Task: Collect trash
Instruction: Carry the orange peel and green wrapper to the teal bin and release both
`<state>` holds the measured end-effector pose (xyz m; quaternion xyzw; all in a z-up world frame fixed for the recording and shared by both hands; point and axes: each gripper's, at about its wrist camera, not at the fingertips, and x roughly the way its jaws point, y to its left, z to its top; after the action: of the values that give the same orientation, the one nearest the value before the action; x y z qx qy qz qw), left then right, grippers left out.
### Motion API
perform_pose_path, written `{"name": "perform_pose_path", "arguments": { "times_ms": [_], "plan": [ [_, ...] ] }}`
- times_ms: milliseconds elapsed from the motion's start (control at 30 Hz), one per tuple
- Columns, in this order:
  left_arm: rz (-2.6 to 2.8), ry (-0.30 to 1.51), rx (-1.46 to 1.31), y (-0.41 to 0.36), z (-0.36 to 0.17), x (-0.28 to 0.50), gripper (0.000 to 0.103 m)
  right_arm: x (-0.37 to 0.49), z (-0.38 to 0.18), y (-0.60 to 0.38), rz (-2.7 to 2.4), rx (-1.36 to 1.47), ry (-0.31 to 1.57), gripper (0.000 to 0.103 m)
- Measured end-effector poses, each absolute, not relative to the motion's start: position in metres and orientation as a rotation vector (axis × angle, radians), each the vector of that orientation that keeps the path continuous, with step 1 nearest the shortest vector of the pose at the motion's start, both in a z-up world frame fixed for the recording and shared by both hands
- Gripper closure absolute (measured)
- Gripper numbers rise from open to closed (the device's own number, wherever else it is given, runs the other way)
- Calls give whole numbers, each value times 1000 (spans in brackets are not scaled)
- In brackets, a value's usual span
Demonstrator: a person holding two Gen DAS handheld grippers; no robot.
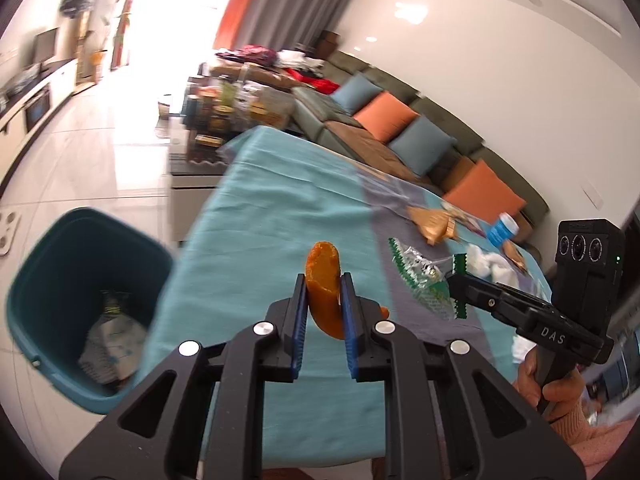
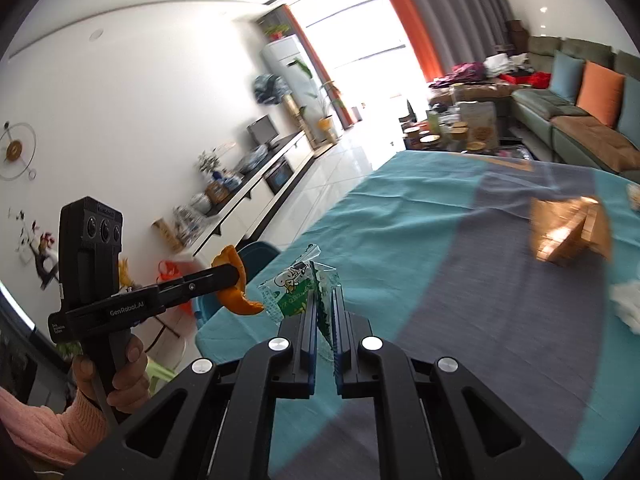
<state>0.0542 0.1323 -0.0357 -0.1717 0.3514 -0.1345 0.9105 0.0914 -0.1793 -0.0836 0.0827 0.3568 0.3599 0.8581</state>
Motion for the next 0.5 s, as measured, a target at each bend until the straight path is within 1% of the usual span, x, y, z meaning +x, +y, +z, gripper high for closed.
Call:
{"name": "perform_pose_path", "arguments": {
  "times_ms": [300, 500],
  "plan": [
    [-73, 716, -418, 219, -47, 41, 86, 111, -81, -83, 920, 67, 787, 97],
    [16, 730, -458, 264, -63, 39, 86, 116, -87, -40, 968, 23, 832, 97]
  ]
}}
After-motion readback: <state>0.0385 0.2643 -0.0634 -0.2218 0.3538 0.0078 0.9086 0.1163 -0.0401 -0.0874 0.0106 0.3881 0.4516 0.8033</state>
